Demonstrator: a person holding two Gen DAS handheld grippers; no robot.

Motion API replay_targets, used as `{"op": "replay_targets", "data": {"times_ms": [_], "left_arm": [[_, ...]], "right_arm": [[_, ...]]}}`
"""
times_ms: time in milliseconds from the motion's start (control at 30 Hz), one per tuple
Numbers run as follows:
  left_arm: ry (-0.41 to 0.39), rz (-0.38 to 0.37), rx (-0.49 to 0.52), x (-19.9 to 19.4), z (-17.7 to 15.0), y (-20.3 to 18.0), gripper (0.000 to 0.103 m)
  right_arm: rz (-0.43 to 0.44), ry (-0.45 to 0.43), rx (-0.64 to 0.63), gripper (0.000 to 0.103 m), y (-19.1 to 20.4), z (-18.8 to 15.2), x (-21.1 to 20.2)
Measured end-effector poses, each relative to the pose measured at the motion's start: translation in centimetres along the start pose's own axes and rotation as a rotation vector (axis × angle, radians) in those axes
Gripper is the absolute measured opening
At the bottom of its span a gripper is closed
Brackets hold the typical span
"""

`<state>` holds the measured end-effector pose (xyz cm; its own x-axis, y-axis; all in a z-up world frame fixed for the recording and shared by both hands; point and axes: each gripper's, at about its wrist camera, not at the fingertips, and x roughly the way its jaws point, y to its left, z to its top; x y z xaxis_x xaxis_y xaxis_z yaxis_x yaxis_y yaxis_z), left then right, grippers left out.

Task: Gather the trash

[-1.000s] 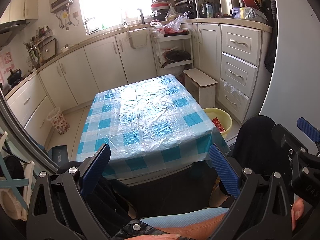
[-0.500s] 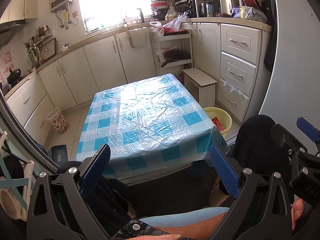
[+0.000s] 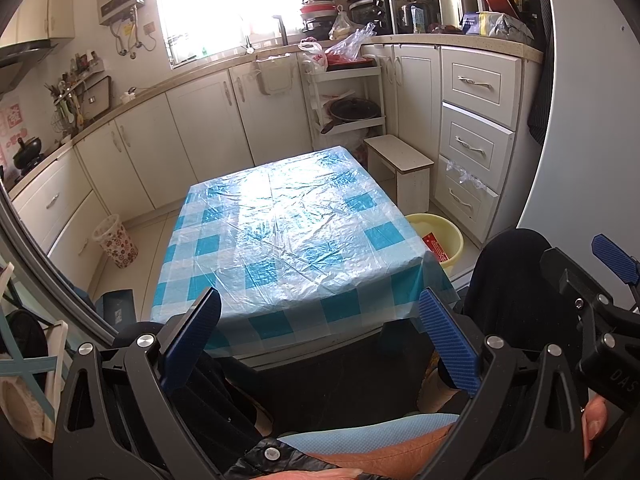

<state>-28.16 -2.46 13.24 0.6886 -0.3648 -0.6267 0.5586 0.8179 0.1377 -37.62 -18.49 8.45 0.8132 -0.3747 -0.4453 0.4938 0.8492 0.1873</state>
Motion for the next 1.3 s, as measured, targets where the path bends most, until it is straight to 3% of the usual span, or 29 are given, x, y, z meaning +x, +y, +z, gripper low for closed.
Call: {"op": "replay_targets", "data": {"times_ms": [1300], "left_arm": [[0.003,-0.003,0.002,0.07,0.12,0.15,0.095]], "right_arm": [[0.001,0.006,0.004,0.096,0.01,0.11,-0.11]]}}
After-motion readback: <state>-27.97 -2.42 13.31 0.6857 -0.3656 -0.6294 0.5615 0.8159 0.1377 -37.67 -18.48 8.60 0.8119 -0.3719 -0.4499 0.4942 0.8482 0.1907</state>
